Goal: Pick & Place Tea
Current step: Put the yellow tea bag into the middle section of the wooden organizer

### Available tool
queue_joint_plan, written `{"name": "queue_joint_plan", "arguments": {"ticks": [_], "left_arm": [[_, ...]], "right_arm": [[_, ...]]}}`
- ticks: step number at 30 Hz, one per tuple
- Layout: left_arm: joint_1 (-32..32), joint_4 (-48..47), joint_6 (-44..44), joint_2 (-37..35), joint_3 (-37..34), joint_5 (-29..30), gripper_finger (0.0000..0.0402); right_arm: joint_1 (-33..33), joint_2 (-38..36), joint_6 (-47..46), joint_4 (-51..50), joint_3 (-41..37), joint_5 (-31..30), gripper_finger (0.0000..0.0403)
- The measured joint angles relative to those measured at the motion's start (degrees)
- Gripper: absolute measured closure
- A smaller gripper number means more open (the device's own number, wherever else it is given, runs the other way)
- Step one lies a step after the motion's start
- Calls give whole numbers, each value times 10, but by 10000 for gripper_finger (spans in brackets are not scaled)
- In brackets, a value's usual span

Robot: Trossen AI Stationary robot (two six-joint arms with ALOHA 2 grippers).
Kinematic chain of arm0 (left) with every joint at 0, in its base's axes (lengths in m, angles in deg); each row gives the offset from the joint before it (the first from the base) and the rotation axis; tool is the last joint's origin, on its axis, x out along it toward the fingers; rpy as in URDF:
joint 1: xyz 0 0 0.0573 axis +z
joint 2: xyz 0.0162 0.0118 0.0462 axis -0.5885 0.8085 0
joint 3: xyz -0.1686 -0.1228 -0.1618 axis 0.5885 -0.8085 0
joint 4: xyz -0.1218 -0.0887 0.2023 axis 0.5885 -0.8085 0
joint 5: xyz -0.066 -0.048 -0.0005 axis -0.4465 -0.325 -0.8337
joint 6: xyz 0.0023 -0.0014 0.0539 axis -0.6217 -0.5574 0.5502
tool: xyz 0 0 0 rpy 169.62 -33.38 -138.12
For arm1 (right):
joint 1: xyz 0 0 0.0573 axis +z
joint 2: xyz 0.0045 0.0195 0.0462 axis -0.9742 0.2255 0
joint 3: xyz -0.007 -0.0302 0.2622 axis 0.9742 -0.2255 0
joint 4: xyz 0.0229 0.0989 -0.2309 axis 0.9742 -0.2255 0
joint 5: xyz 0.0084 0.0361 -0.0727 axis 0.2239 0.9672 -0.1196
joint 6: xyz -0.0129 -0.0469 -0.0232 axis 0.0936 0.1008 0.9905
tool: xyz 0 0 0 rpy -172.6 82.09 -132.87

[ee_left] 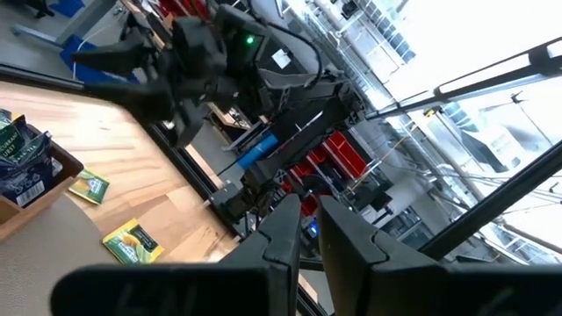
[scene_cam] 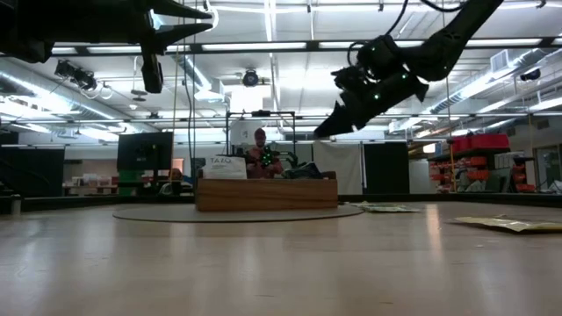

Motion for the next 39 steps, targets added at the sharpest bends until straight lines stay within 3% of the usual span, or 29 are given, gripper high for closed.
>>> {"name": "queue_joint_plan", "arguments": {"ticks": [7, 14, 19, 26, 31, 35, 39], "left_arm": [[4, -10, 8, 0, 0, 0, 356], [18, -10, 8, 0, 0, 0, 356], [29, -10, 13, 0, 0, 0, 356], [38, -2, 68, 0, 0, 0, 356], [42, 3, 129, -1, 1, 4, 356], [42, -12, 142, -1, 1, -4, 356], [46, -28, 142, -1, 1, -5, 356]], "right_arm": [[-23, -47, -195, -87, 0, -31, 213], [-44, -64, -278, -192, 0, -25, 216], [-36, -83, -278, -230, 0, 50, 230], [17, -160, -272, -219, 0, 57, 315], [55, -230, -299, -121, -39, 52, 389], [94, -295, -357, -14, -81, 23, 388], [153, -354, -341, -11, -110, -2, 374]]}}
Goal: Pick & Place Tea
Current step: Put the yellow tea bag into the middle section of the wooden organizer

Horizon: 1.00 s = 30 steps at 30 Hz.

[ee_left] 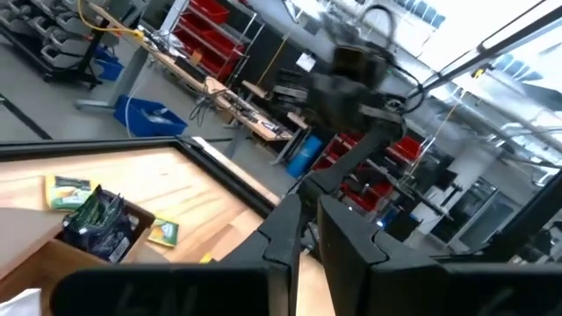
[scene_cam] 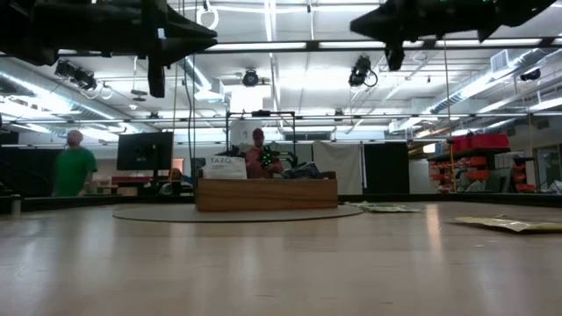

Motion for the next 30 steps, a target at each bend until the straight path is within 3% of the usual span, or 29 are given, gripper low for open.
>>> {"name": "queue_joint_plan", "arguments": {"ticks": [3, 6, 12, 18, 23, 30], "left_arm": [[6, -21, 2, 0, 0, 0, 356], [9, -33, 2, 0, 0, 0, 356], [9, -84, -21, 0, 0, -2, 356], [9, -93, -50, 0, 0, -1, 356], [9, -101, -26, 1, 0, -45, 356], [9, -125, 2, 0, 9, -73, 356]], "right_arm": [[37, -36, 14, -46, -13, 9, 377], [68, -72, 7, -34, -16, -35, 394], [95, -106, 166, -107, -18, -51, 381], [97, -107, 87, -87, -19, -71, 388], [100, -108, 60, -35, -18, -22, 398], [152, -114, 34, -16, -34, -82, 350]]}}
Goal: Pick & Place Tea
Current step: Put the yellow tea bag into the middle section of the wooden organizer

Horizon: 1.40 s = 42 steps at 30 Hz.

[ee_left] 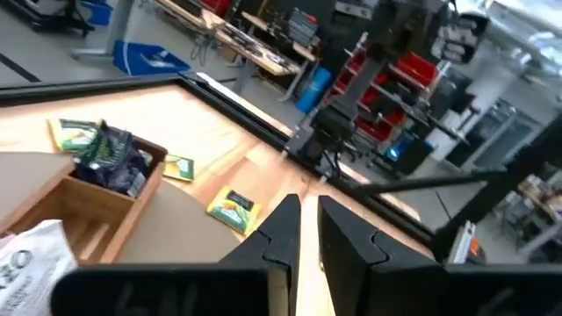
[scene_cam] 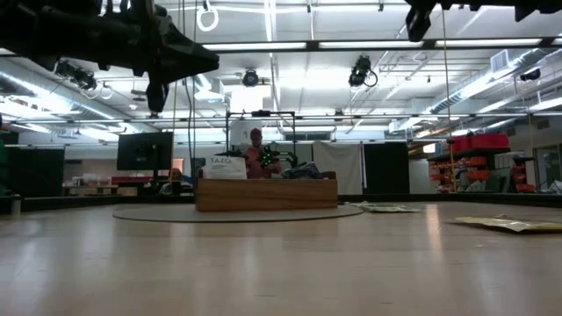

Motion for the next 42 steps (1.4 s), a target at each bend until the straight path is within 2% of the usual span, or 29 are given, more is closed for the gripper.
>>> {"name": "queue_joint_plan", "arguments": {"ticks": [5, 14, 19, 26, 29, 37, 42], "left_arm": [[0, -65, 24, 1, 36, -9, 356], [0, -94, 29, 1, 61, -13, 356], [10, -143, -12, 10, 71, -32, 356], [18, -139, -11, 9, 71, -30, 356], [24, -140, -11, 9, 71, -29, 356], [26, -140, -16, 9, 71, -30, 356], [26, -140, -16, 9, 71, -36, 356]], "right_arm": [[28, -24, -47, 7, -46, -44, 320], [86, -63, -167, -63, -120, -13, 285], [120, -77, -202, -86, -139, -12, 289], [182, -62, -242, -216, -139, 38, 300], [193, -50, -269, -256, -139, 22, 302], [196, -16, -282, -288, -139, -82, 303], [210, 23, -307, -297, -139, -35, 308]]}}
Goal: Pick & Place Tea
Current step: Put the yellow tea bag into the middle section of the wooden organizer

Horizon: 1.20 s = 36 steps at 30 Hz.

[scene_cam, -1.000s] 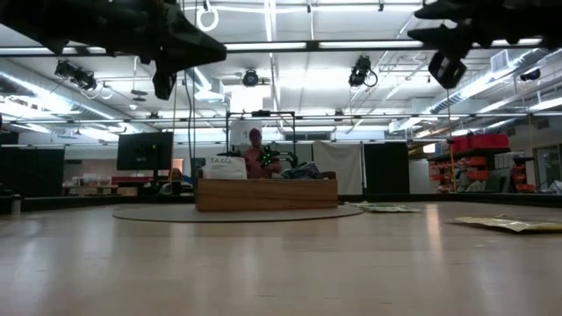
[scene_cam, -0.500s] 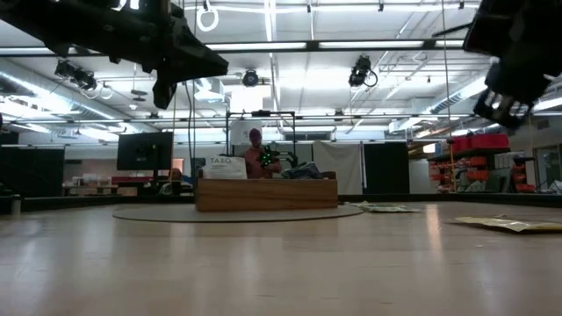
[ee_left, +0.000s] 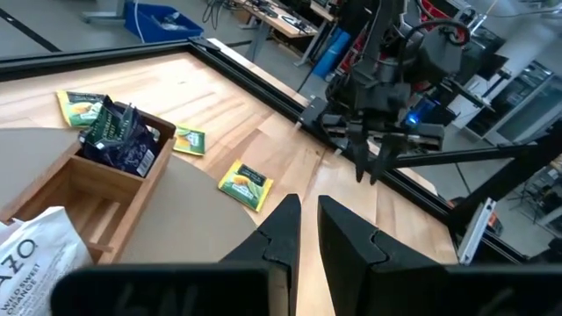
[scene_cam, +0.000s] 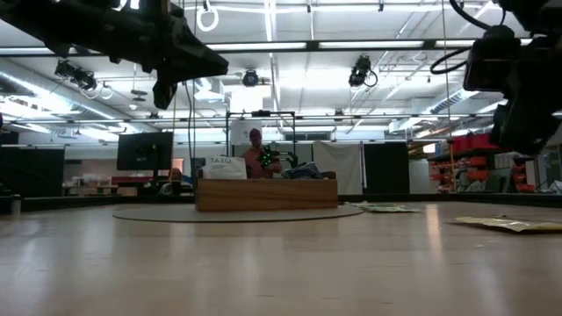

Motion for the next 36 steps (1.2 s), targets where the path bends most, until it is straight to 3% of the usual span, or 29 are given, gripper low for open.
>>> {"name": "queue_joint_plan", "arguments": {"ticks": [5, 11, 18, 26, 36], "left_arm": [[-1, 0, -2, 0, 0, -9, 356], [-1, 0, -3, 0, 0, -9, 356], [-1, 0, -4, 0, 0, -9, 356], [-1, -12, -8, 0, -1, -9, 356], [-1, -13, -26, 0, -1, -9, 356]], "right_arm": [[31, 49, 19, 40, 0, -23, 288], [63, 122, 56, 66, 0, -26, 220], [71, 174, 16, 81, 0, -123, 157], [84, 240, 57, 172, 1, -109, 158], [87, 308, 52, 186, 2, -142, 163]]}}
